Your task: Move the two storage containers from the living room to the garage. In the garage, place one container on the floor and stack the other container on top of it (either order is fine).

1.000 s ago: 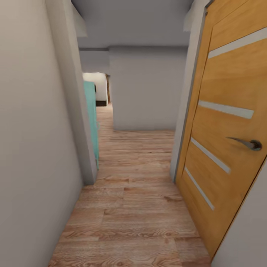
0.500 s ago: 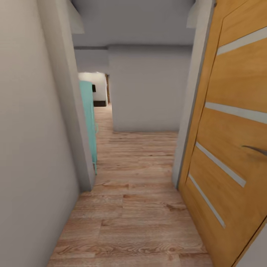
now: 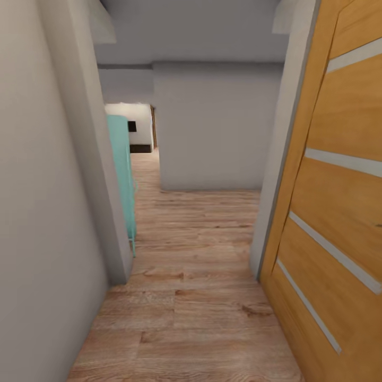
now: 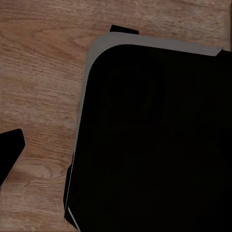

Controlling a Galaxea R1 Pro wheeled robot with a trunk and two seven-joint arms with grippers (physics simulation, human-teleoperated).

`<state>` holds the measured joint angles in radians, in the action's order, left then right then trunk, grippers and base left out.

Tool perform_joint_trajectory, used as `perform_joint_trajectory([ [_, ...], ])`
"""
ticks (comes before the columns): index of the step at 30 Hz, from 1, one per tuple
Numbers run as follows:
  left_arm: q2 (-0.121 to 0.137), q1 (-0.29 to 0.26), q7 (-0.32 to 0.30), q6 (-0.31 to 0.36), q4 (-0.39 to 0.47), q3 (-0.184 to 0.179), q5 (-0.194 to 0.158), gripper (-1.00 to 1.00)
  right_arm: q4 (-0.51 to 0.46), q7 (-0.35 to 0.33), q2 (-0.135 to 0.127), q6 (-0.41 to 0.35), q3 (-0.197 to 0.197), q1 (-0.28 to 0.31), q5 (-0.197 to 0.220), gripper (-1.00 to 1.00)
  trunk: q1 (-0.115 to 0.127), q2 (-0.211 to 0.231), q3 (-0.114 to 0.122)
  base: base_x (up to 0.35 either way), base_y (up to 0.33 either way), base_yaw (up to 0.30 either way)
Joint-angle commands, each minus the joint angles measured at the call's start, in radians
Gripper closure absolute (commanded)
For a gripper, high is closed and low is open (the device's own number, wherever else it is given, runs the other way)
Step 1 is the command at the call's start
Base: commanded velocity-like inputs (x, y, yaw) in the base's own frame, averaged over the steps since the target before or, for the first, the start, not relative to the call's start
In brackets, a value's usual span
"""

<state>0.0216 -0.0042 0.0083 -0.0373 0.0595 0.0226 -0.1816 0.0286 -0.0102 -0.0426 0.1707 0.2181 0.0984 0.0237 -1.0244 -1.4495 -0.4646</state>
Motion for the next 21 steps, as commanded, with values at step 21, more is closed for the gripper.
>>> perform_joint_trajectory([
  [21,0.0,0.0,0.001,-0.003,0.0,0.002,-0.002,-1.0,-0.006,-0.001,-0.004,0.008,0.015,0.001,-0.006,-1.0,-0.001,0.0,-0.001,0.323,0.0,0.0],
])
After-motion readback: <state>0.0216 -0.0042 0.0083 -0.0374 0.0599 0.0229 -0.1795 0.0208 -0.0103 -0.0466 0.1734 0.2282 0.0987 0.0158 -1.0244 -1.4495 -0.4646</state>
